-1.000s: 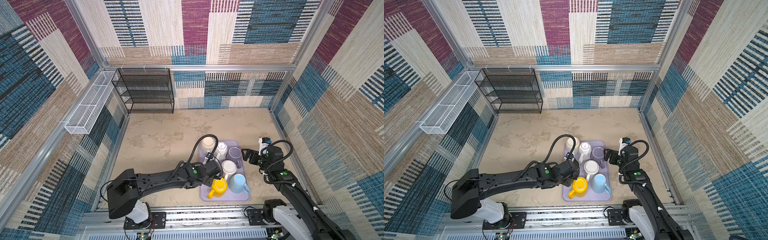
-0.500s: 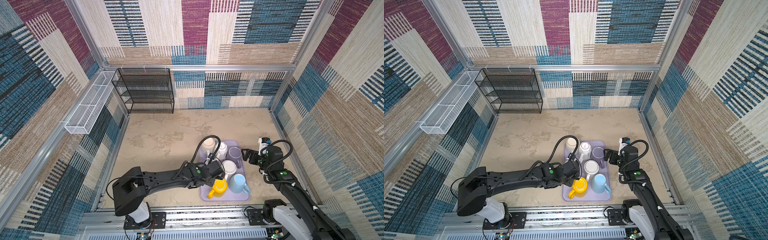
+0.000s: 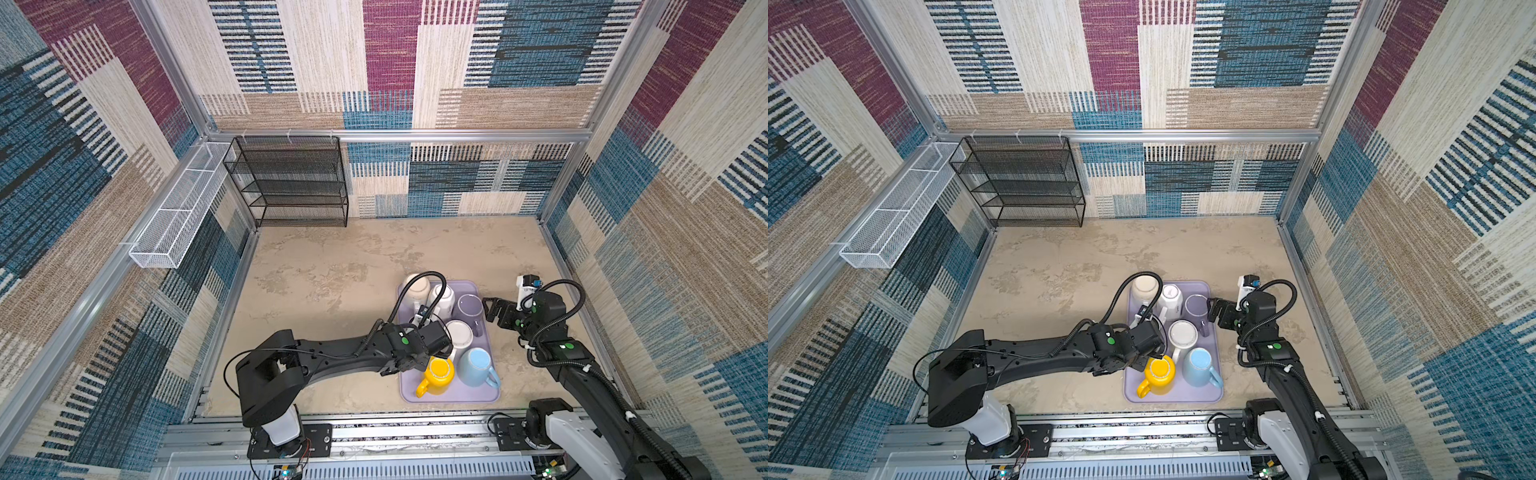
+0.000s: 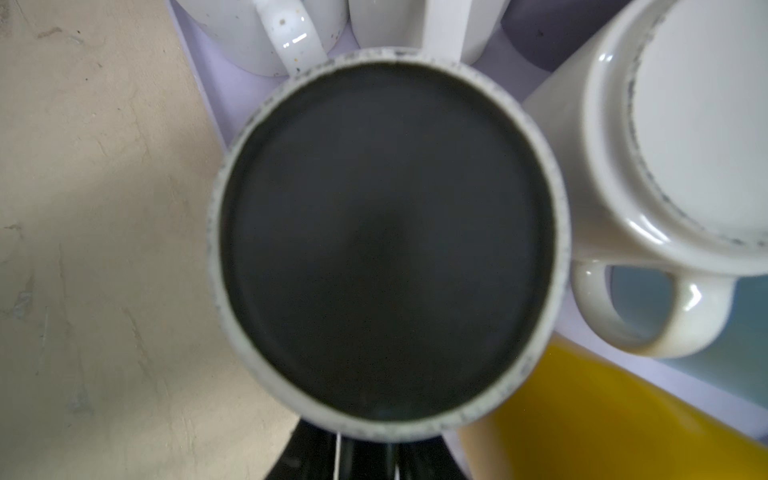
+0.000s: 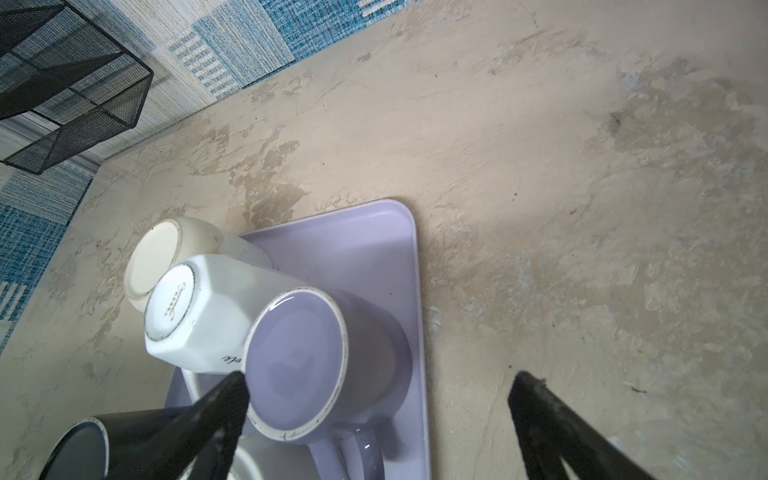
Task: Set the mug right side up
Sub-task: 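Lower the left gripper over the black mug and close on its rim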
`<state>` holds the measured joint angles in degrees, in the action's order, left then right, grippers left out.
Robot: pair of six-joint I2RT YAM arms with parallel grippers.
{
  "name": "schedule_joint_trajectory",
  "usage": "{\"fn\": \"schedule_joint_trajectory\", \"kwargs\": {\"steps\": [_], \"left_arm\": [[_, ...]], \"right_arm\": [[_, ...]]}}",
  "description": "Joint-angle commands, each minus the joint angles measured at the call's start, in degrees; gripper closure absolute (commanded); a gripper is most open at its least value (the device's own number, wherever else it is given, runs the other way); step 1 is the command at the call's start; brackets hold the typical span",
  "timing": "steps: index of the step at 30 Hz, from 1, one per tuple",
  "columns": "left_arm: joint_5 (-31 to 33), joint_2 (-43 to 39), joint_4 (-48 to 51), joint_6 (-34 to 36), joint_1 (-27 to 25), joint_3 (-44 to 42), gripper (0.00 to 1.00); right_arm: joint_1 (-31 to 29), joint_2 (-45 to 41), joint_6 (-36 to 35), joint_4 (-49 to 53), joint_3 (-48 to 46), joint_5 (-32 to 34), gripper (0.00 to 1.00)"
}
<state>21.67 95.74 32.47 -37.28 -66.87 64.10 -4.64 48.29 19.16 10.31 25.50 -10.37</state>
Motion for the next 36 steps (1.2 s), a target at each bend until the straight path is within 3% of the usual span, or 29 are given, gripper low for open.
{"fn": "schedule_joint_trajectory", "kwargs": {"steps": [1, 25, 27, 36], "left_arm": [[2.18, 0.43, 1.68, 0.88, 0.08, 0.77, 0.72], [4.08, 2.77, 3.39, 2.00, 0.18, 2.75, 0.74], [4.29, 2.83, 3.60, 2.09, 0.14, 2.79, 0.82], [4.35, 2.96, 4.09, 2.27, 0.14, 3.08, 0.94]], "right_arm": [[-0.10, 0.00, -0.35, -1.54, 0.10, -0.51, 0.00], [-0.10, -0.61, -0.04, -1.16, 0.17, -1.01, 0.00], [-0.10, -0.83, 0.02, -1.17, 0.17, -1.09, 0.00], [-0.10, -1.06, 0.07, -0.91, 0.25, -1.31, 0.00]]}}
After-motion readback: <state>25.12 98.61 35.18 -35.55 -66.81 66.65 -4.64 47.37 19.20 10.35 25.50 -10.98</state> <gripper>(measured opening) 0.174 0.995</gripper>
